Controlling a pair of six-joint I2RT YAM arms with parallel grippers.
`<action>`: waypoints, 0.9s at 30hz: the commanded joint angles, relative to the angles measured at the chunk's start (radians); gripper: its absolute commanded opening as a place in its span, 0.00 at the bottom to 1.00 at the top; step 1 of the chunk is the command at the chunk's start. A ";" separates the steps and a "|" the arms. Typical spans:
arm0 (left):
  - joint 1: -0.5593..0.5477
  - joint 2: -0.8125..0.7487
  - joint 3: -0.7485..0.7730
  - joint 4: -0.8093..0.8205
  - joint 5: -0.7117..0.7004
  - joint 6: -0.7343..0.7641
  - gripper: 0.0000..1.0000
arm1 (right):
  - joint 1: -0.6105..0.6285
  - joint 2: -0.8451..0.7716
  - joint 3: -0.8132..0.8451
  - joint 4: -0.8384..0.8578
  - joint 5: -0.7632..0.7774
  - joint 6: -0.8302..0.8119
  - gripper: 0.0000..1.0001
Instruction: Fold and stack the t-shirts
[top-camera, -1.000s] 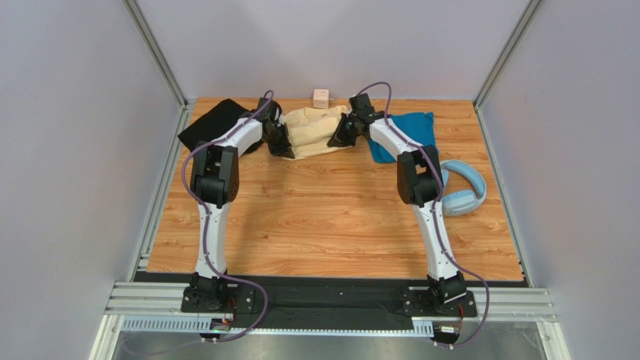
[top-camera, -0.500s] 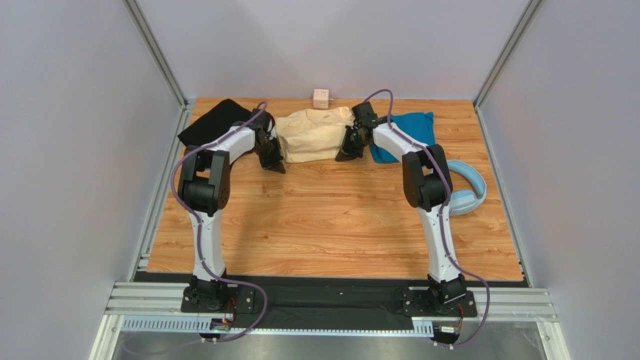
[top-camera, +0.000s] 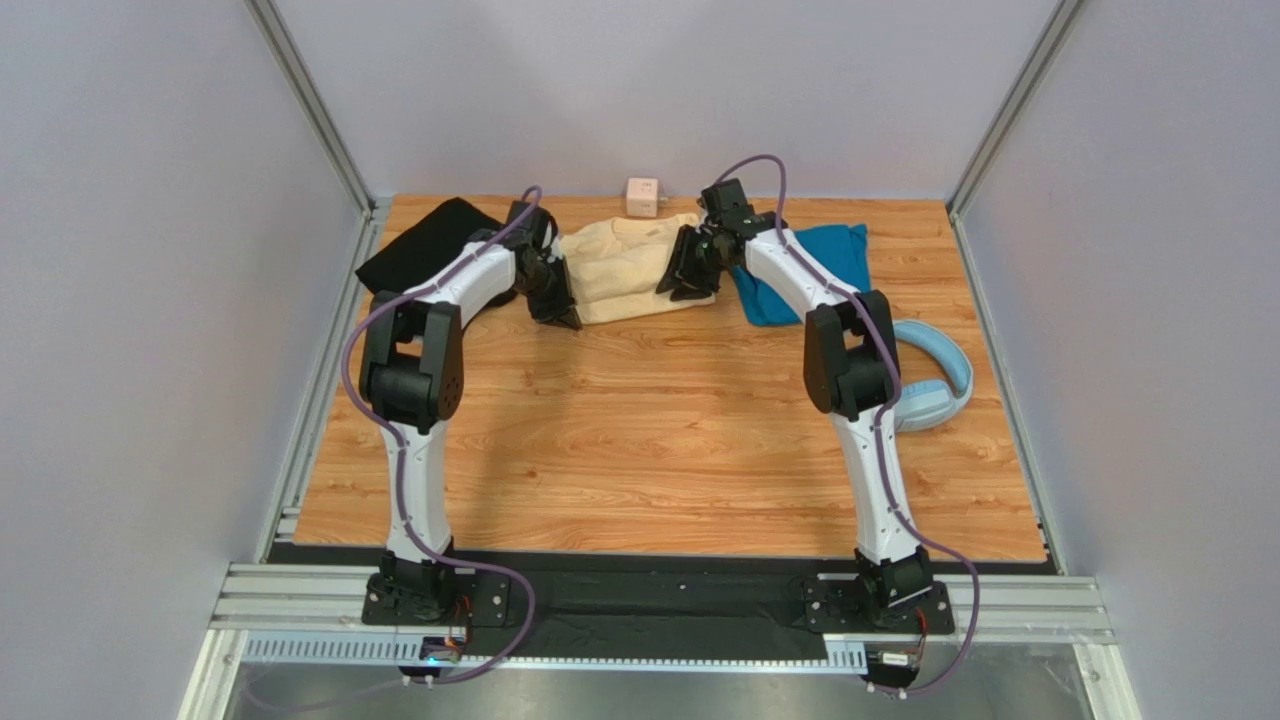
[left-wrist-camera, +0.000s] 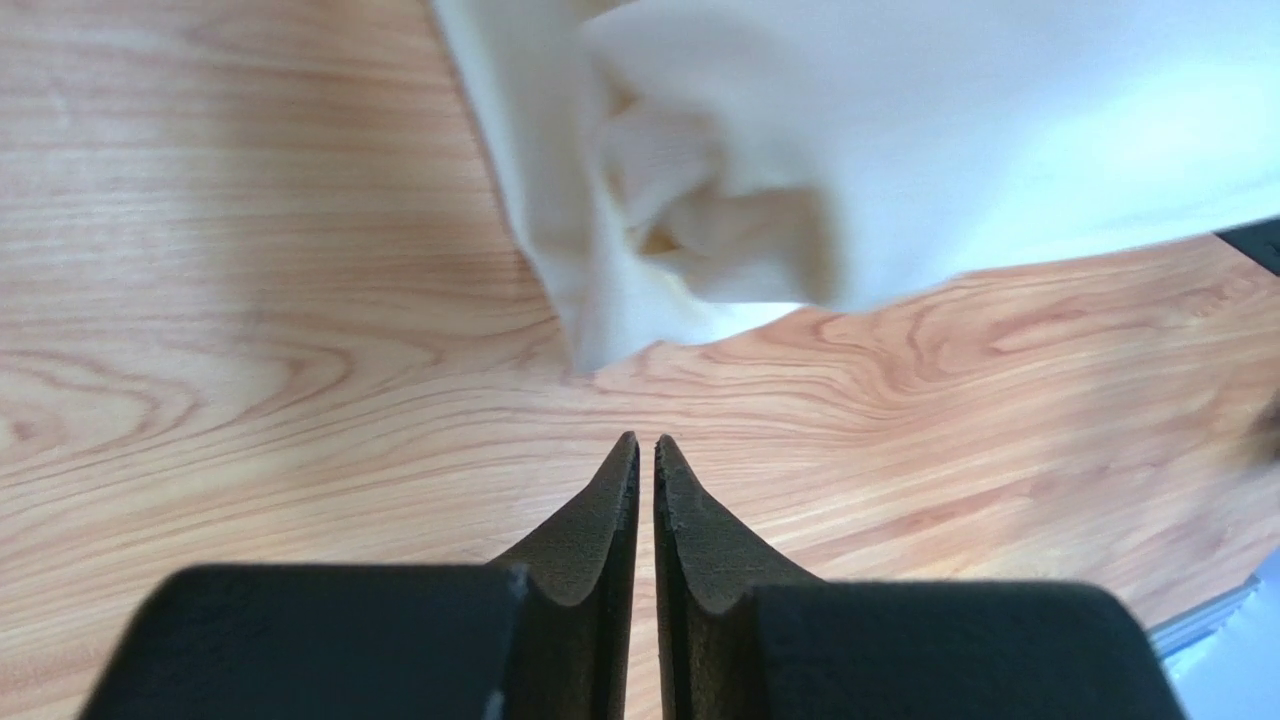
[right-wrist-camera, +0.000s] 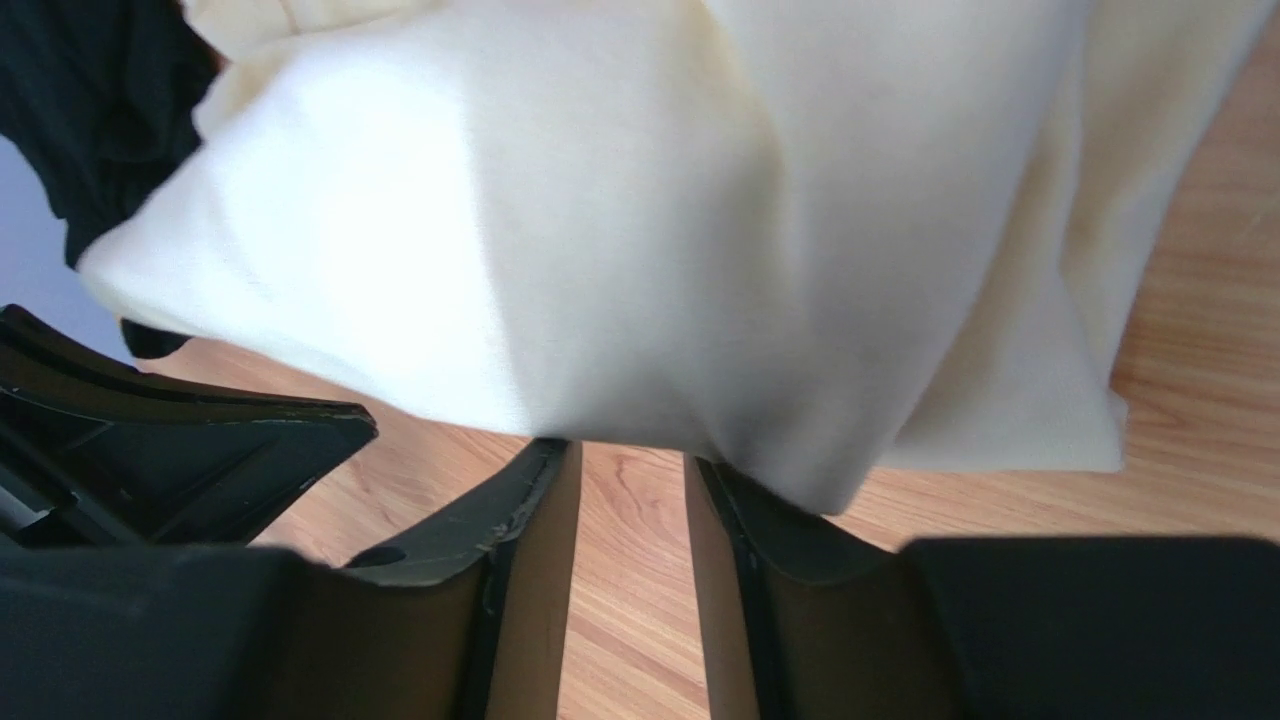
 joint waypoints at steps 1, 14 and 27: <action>-0.020 -0.021 0.079 0.005 0.028 0.037 0.14 | 0.004 0.010 0.076 0.032 -0.034 0.015 0.40; -0.033 0.131 0.326 -0.050 0.048 0.045 0.16 | 0.011 0.159 0.282 0.102 -0.024 0.101 0.61; -0.036 0.134 0.280 -0.050 0.046 0.058 0.16 | 0.010 0.132 0.295 0.217 -0.043 0.167 0.46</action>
